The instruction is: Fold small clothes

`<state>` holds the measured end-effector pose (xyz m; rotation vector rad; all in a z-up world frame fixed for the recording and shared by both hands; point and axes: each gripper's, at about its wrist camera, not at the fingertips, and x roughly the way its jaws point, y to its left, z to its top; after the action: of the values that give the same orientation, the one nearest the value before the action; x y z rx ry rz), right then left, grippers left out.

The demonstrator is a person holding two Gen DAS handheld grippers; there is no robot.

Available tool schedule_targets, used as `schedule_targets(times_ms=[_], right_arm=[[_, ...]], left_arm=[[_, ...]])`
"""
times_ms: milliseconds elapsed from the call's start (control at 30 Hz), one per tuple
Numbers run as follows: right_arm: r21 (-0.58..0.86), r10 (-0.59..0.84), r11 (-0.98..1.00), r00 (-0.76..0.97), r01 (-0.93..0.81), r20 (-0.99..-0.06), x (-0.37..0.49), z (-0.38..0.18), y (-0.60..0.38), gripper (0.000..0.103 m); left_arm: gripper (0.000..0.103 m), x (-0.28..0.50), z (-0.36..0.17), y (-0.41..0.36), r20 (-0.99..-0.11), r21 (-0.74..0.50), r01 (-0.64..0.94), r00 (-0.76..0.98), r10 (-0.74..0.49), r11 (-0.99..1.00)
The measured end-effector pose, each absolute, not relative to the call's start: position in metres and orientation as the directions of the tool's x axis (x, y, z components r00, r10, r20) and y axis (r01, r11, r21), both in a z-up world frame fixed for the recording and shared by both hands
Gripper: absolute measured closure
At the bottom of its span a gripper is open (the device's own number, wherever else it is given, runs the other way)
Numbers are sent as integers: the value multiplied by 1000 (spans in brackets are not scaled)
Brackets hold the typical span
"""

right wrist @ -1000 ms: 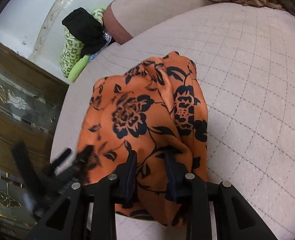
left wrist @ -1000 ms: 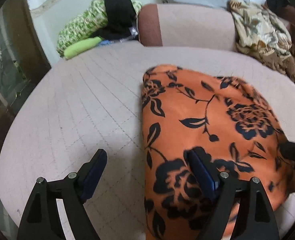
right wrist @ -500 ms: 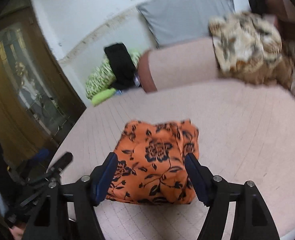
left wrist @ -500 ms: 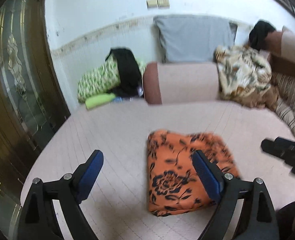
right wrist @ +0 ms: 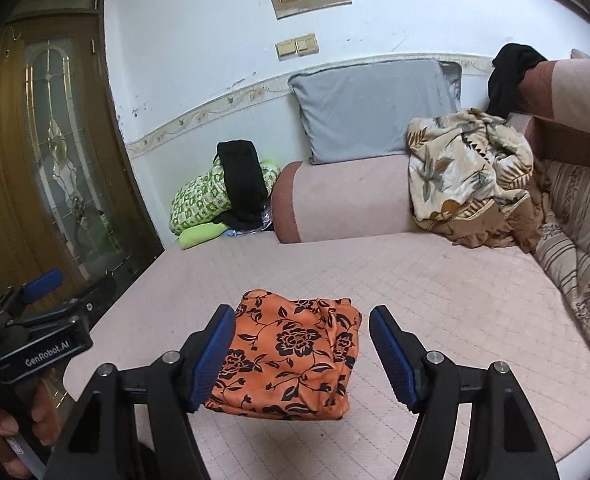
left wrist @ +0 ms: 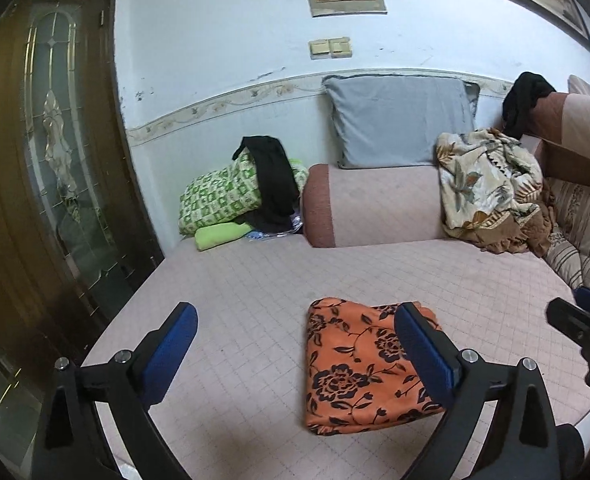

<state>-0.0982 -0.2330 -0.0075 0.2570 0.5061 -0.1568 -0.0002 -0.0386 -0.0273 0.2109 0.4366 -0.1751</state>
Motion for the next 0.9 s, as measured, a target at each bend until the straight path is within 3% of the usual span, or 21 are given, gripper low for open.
schedule_targets(times_ms=[333, 900], right_arm=[[176, -90, 963, 857, 205, -508, -106, 0, -215, 30], [99, -107, 981, 887, 169, -449, -136, 38, -172, 30]], left_arm=[[3, -5, -21, -15, -458, 161, 139, 888, -51, 977], [3, -57, 22, 17, -363, 174, 118, 930, -47, 978]])
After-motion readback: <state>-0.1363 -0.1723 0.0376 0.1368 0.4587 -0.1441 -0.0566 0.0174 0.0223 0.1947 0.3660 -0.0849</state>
